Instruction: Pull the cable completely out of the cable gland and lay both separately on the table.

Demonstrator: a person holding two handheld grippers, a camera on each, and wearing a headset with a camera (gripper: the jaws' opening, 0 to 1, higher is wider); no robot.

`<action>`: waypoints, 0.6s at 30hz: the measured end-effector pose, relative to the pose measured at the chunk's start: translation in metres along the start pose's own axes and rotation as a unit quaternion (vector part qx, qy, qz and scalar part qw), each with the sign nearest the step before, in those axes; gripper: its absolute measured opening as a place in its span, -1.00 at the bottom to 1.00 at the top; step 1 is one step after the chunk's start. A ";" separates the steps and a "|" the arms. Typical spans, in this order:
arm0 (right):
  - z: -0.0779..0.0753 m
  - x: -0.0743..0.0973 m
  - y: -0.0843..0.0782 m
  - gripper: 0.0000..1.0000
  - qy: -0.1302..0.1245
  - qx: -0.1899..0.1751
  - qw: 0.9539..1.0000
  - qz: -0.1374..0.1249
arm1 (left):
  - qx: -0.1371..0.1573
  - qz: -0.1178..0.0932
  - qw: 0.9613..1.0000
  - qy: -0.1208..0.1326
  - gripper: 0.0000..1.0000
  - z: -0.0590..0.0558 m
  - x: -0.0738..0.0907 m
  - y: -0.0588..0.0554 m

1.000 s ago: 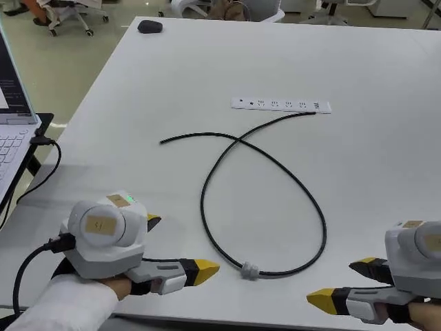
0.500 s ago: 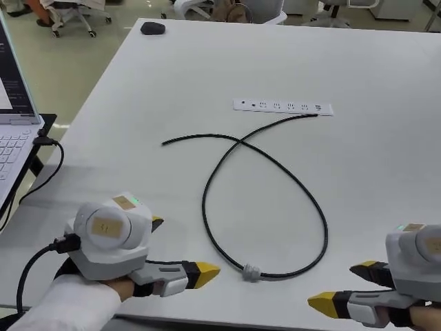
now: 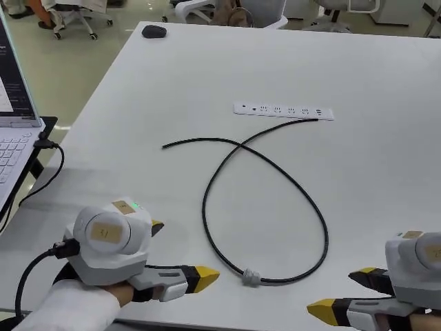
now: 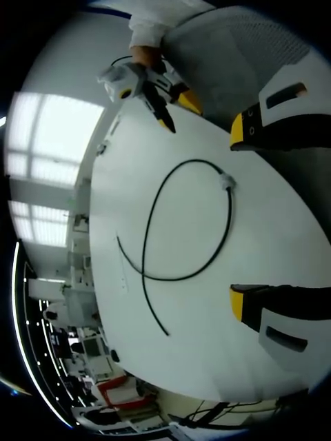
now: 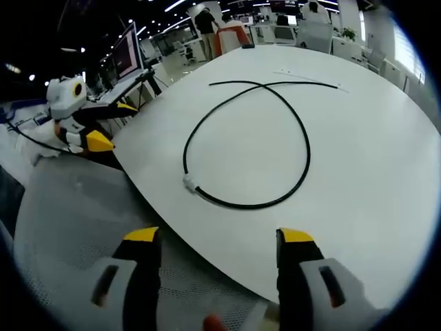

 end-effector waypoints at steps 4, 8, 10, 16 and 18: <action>0.004 -0.003 0.004 0.40 0.004 0.019 1.000 0.005 | 0.002 0.000 1.000 -0.002 0.58 0.000 0.000 0.000; 0.010 -0.009 0.010 0.41 0.015 0.050 0.999 0.014 | 0.002 -0.003 1.000 -0.002 0.57 0.000 0.000 0.000; 0.013 -0.012 0.014 0.41 0.017 0.064 0.998 0.016 | 0.003 -0.004 1.000 -0.001 0.56 0.001 0.001 0.000; 0.019 -0.023 0.027 0.41 0.031 0.100 0.994 0.012 | 0.005 -0.009 1.000 0.003 0.55 0.002 0.002 0.002; 0.019 -0.027 0.030 0.40 0.036 0.115 0.993 0.010 | 0.006 -0.010 1.000 0.003 0.54 0.002 0.002 0.002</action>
Point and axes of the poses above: the centre of the closed fingertips' face, and the gripper's own axes: x roughly backward along the fingers, z roughly to its left, y roughly out of its top, the point moved 8 cm from there along x, roughly backward along the fingers, and after that the axes turned 9 degrees about -y, right-handed, at the moved point
